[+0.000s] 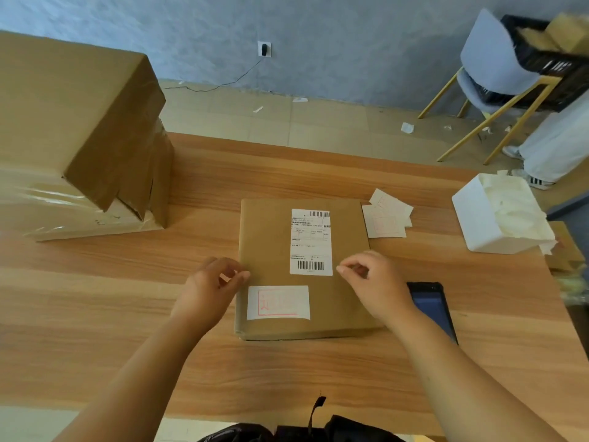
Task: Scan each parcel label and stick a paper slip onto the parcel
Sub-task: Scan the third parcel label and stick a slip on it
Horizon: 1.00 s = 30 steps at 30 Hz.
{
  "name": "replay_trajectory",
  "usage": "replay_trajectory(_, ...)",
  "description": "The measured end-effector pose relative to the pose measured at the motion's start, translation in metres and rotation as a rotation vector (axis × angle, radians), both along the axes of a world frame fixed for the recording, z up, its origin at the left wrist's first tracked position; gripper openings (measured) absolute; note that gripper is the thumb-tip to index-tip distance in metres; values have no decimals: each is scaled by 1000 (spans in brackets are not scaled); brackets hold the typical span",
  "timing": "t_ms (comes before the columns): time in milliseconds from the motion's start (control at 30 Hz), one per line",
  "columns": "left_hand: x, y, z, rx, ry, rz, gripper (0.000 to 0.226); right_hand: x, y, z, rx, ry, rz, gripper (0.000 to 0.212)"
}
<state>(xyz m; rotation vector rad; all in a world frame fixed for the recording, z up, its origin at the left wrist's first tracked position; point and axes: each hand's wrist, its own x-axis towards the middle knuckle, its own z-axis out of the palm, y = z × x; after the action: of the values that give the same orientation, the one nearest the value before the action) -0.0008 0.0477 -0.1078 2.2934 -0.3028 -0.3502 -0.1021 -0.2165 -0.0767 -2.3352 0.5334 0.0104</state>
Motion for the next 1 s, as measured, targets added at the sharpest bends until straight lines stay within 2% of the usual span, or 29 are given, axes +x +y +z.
replay_trajectory(67,11,-11,-2,9,39,68,12,13,-15,-1,-12,-3,-95,2)
replay_trajectory(100,17,-18,-3,23,68,97,20,22,-23,-1,-27,9,-134,9)
replay_trajectory(233,41,-43,-8,83,214,233,58,58,-47,-7,-84,204,-225,52)
replay_trajectory(300,50,-50,-11,117,311,280,69,73,-54,-11,-76,311,-226,66)
replay_trajectory(400,58,-53,-13,119,443,263,71,87,-61,-18,61,444,-201,76)
replay_trajectory(533,53,-51,-10,-23,532,242,56,95,-65,-24,163,527,-136,75)
replay_trajectory(667,43,-46,-3,-73,491,265,46,97,-64,-24,166,488,-116,74)
replay_trajectory(833,18,-24,11,-256,436,388,47,90,-49,-9,178,264,-103,69)
replay_trajectory(1000,-21,21,32,-509,349,500,43,76,-6,21,229,-59,-9,38)
